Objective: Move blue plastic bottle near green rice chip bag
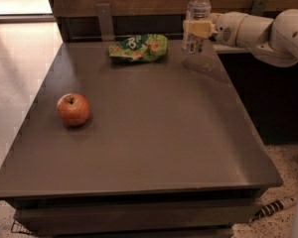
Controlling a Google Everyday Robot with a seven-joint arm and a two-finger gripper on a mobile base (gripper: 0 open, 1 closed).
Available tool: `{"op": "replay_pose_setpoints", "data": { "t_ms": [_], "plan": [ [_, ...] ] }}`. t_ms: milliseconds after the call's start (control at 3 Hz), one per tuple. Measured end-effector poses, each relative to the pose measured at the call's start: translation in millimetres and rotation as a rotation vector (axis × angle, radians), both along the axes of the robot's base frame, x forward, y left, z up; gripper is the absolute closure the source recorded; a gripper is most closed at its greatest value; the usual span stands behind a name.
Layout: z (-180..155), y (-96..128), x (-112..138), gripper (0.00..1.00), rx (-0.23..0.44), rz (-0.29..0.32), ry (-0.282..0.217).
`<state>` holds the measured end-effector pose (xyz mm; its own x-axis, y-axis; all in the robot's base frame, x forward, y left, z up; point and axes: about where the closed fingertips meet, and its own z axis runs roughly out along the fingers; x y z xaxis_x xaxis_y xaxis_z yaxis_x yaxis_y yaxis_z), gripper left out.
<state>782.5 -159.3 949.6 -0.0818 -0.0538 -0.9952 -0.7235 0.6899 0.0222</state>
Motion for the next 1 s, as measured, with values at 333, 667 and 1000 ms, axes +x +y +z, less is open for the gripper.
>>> {"op": "replay_pose_setpoints", "data": {
  "t_ms": [333, 667, 1000],
  "plan": [
    [-17.5, -4.1, 13.9, 1.0, -0.001, -0.053, -0.006],
    [-44.8, -4.9, 22.3, 1.0, -0.024, -0.103, -0.029],
    [-59.0, -1.3, 21.6, 1.0, -0.047, -0.115, -0.06]
  ]
}}
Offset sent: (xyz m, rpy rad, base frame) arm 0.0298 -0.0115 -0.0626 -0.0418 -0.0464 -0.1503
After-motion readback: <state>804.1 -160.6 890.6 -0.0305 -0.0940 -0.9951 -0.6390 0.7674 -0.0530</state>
